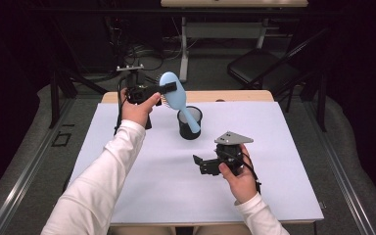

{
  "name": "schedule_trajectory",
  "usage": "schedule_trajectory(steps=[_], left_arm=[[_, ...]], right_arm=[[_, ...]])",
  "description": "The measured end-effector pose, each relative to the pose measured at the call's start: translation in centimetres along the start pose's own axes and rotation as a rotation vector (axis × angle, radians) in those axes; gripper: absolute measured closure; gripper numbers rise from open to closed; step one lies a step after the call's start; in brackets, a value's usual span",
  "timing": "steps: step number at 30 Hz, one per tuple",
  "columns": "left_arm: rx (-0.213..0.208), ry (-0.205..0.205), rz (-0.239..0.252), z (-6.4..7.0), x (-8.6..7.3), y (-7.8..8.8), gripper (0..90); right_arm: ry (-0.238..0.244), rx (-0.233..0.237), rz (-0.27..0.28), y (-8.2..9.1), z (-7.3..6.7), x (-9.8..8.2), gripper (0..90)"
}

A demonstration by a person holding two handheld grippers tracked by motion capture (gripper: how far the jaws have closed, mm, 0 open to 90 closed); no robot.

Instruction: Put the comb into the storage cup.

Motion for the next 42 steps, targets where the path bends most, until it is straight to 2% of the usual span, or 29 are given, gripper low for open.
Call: schedule_trajectory(steps=[11,20,42], left_arm=[[0.017,-0.035,0.047,-0.2,0.5,0.1,51.0],[0.028,-0.086,0.087,-0.2,0.9,0.2,51.0],[0.052,-0.208,0.092,0.8,1.5,-0.7,51.0]], right_arm=[[0.000,0.000,-0.001,0.0,0.0,0.0,0.0],[0.002,0.001,-0.001,0.0,0.0,0.0,0.0],[-0.006,-0.003,0.003,0.1,0.0,0.0,0.0]])
Point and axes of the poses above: each handheld gripper's, and its own axes: y roughly backward along the jaws, x roughly out of its top, z roughly to its right, the point moved 4 cm from there along -y, roughly forward along the jaws, and after that the axes turned 12 degrees about z, right-handed, at the moved point
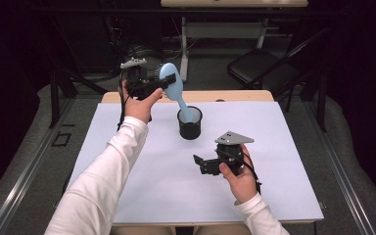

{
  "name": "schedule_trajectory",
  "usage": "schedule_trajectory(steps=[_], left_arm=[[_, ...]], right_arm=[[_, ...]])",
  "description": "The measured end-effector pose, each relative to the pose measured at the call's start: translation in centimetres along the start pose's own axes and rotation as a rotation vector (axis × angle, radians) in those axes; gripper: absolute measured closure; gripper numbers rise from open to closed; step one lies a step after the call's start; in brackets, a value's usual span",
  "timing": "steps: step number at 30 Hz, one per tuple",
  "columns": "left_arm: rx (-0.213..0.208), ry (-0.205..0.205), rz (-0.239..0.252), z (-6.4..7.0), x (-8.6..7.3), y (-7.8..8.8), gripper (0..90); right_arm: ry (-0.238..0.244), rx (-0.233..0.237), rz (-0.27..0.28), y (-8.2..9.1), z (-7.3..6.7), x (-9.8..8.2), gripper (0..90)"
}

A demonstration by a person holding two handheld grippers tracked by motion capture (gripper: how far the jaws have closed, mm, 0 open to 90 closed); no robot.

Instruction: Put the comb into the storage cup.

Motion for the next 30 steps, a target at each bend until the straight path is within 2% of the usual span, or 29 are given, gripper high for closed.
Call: schedule_trajectory(steps=[11,30], left_arm=[[0.017,-0.039,0.007,0.2,0.1,-0.3,50.9],[0.023,-0.113,0.002,1.2,-0.3,-1.5,50.9]], right_arm=[[0.001,0.001,-0.002,0.0,0.0,0.0,0.0],[-0.004,-0.003,0.004,0.1,0.1,0.0,0.0]])
Point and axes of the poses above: each handheld gripper's, and its own axes: y roughly backward along the jaws, x roughly out of its top, z roughly to its right, the point moved 4 cm from there along -y, roughly forward along the jaws, and after that the axes turned 12 degrees about z, right-handed, at the moved point
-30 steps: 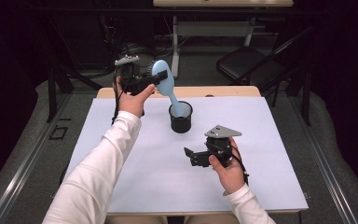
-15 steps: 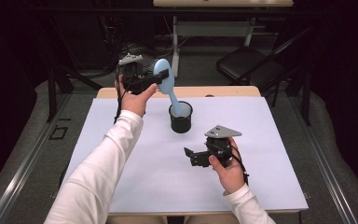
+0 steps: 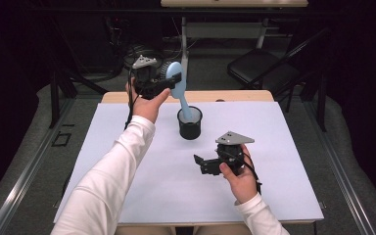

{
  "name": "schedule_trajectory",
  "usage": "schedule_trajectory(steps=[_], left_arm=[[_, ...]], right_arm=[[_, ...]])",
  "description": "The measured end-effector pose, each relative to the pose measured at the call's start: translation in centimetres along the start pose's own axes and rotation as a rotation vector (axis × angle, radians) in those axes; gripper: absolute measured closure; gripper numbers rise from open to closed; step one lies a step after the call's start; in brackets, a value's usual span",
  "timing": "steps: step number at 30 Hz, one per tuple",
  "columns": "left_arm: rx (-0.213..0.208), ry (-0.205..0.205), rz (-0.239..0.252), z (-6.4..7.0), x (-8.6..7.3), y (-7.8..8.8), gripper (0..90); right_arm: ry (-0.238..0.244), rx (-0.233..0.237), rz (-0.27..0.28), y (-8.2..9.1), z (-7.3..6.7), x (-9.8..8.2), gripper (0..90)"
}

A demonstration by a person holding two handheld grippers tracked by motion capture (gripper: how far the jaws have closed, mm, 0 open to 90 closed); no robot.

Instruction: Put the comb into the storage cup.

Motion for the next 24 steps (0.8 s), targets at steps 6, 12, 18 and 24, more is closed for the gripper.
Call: schedule_trajectory(steps=[6,12,18,24], left_arm=[[0.007,-0.002,-0.006,0.0,-0.2,-0.4,50.9],[0.011,-0.007,-0.005,0.1,-0.4,-0.9,50.9],[0.008,-0.018,-0.003,0.3,-0.6,-1.4,50.9],[0.008,-0.024,-0.012,0.4,-0.9,-1.8,50.9]], right_arm=[[0.006,0.002,-0.002,0.0,0.1,0.0,0.0],[-0.008,-0.004,0.003,0.1,0.3,0.0,0.0],[-0.001,-0.004,0.007,0.0,0.4,-0.1,0.0],[-0.008,-0.007,0.006,0.0,0.5,-0.2,0.0]])
Point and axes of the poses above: each handheld gripper's, and its own axes: y roughly backward along the jaws, x roughly out of its top, z roughly to its right, the point moved 4 cm from there along -y, roughly forward along the jaws, and after that the axes turned 12 degrees about z, right-handed, at the moved point
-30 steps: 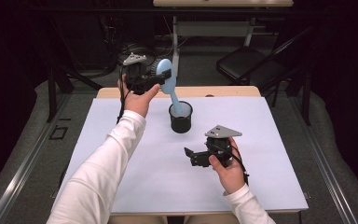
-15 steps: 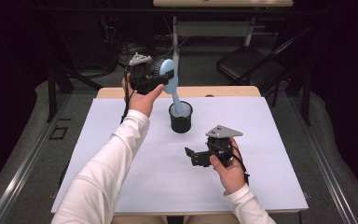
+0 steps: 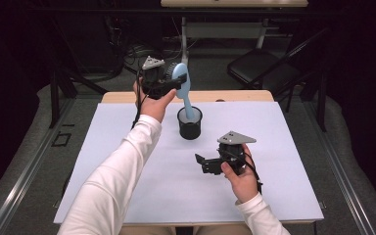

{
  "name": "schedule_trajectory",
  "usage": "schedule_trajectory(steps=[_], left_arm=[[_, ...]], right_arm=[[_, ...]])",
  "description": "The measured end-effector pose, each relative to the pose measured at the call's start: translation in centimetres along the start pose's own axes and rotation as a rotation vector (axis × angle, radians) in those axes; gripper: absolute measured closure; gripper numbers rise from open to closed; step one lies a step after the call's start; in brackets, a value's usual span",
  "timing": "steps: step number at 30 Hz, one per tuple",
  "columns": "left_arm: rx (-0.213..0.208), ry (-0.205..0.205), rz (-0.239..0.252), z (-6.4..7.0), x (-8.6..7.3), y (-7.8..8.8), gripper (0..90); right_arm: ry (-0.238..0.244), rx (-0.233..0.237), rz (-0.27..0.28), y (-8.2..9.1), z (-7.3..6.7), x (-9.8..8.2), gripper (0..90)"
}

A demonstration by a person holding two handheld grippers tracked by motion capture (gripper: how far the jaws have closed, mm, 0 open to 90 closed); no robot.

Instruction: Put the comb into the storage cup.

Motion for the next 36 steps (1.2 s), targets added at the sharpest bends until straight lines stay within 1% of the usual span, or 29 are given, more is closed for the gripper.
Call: schedule_trajectory(steps=[2,9,13,15,36], left_arm=[[0.001,0.000,0.000,-0.1,-0.1,-0.1,50.9],[0.009,-0.005,-0.008,-0.1,-0.4,-0.5,50.9],[0.010,-0.012,-0.014,-0.1,-0.7,-0.6,50.9],[0.010,-0.016,-0.021,0.0,-0.8,-0.7,50.9],[0.012,-0.018,-0.049,0.0,-2.1,-1.5,50.8]], right_arm=[[0.000,0.000,-0.006,0.0,0.0,-0.1,0.0],[-0.006,-0.001,-0.002,0.0,0.1,0.0,0.2],[-0.001,0.002,-0.005,-0.1,0.1,-0.1,0.2],[-0.005,0.002,-0.005,-0.1,0.0,0.0,0.2],[-0.007,-0.001,-0.003,0.0,0.1,0.0,0.8]])
Point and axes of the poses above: each handheld gripper's, and its own axes: y roughly backward along the jaws, x roughly out of its top, z roughly to its right, the point moved 4 cm from there along -y, roughly forward along the jaws, and after that the axes turned 12 degrees about z, right-handed, at the moved point
